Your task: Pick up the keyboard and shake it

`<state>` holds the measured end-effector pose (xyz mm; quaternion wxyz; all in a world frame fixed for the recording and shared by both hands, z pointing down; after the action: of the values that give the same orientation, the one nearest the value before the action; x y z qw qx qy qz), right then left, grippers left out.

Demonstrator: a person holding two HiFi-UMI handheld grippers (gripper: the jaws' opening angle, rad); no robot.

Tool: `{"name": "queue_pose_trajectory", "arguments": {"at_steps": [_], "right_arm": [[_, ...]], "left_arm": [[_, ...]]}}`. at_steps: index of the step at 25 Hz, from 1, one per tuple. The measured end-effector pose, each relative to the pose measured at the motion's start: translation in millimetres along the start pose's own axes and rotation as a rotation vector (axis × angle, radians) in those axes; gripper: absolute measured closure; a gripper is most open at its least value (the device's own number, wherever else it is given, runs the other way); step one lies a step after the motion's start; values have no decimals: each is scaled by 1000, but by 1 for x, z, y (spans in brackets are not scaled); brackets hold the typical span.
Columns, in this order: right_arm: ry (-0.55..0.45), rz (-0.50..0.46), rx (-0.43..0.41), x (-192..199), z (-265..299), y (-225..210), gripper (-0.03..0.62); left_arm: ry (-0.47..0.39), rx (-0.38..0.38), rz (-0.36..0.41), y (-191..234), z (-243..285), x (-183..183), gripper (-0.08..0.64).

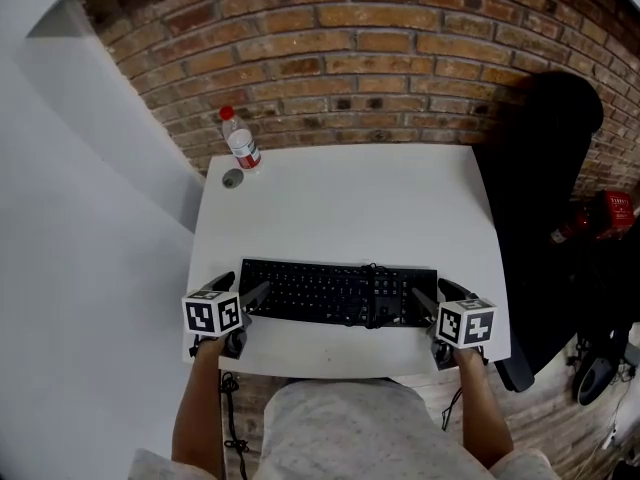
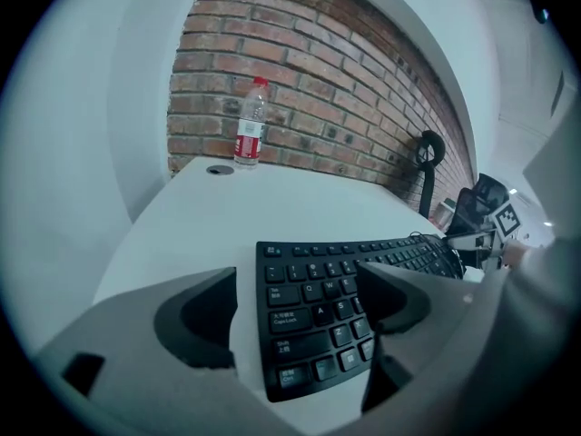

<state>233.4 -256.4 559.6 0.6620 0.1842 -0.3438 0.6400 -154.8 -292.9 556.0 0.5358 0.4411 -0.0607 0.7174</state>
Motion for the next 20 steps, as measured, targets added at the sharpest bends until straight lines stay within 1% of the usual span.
{"name": "queue_pose_trajectory", "arguments": {"at_steps": [7,10,13,17,20], "right_arm": [[71,54,-46,3,13,5,244],[96,72,-50,1,15,5,236],[110,88,-48,-2,15,5,236],[128,83,-24,-3,18,5,245],[138,94,-24,-4,20,5,256]], "left_arm": [[63,33,-20,3,13,0,133],[91,68,-37,1,20,-1,133],[131,88,-42,-1,26,-1,136],[168,84,-46,0,27,-1,138],[197,78,-48,0,28,-1,143]]}}
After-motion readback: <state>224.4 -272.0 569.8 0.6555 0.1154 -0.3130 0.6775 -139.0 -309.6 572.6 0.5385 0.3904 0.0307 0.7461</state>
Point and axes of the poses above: the fingertips, and each gripper's own axes: z forward along the fingers, y to its left, x out of its underside, the point moved 1 cm from there along -z, backward along the fingers, and after that the axes turned 11 degrees about x, right-handed, at the moved point
